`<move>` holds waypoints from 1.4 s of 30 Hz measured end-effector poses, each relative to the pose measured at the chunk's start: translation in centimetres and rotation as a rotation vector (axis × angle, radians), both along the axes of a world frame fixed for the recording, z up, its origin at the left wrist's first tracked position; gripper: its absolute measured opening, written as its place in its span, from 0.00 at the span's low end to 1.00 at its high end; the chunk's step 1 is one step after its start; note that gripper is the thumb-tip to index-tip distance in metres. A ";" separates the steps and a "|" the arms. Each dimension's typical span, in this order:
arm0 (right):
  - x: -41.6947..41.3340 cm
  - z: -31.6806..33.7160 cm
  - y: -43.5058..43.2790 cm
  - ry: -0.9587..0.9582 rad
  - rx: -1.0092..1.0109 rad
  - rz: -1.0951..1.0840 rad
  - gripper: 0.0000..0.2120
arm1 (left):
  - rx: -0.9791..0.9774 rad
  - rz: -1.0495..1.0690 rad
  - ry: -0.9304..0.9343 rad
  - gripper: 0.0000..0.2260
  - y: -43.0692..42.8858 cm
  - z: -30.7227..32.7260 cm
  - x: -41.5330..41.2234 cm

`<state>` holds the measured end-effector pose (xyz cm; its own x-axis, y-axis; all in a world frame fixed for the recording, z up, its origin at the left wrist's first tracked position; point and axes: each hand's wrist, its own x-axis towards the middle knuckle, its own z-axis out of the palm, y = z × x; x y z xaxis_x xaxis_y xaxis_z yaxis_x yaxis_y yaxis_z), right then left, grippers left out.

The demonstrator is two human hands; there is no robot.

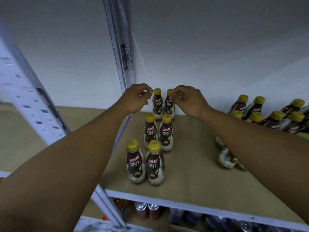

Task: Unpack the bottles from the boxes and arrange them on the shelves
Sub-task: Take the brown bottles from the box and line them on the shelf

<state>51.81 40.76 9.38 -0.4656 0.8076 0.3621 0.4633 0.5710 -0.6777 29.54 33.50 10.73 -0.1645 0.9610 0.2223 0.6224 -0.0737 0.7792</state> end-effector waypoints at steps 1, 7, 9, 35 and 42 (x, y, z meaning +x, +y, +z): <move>0.2 0.2 -0.8 0.012 -0.003 0.010 0.04 | -0.012 -0.004 -0.011 0.08 -1.0 0.3 0.2; 1.1 0.4 -5.0 -0.011 -0.078 0.091 0.08 | -0.099 -0.069 0.041 0.08 -5.1 0.9 0.8; 1.3 0.0 -5.8 -0.037 -0.152 0.104 0.13 | -0.154 -0.092 0.084 0.13 -5.9 0.6 0.7; -0.7 -5.8 -4.1 -0.055 -0.085 0.050 0.30 | -0.081 -0.131 0.137 0.25 -3.5 -5.6 -0.3; -1.2 -6.0 -3.2 -0.050 -0.064 0.042 0.30 | -0.085 -0.111 0.142 0.27 -2.6 -5.9 -0.4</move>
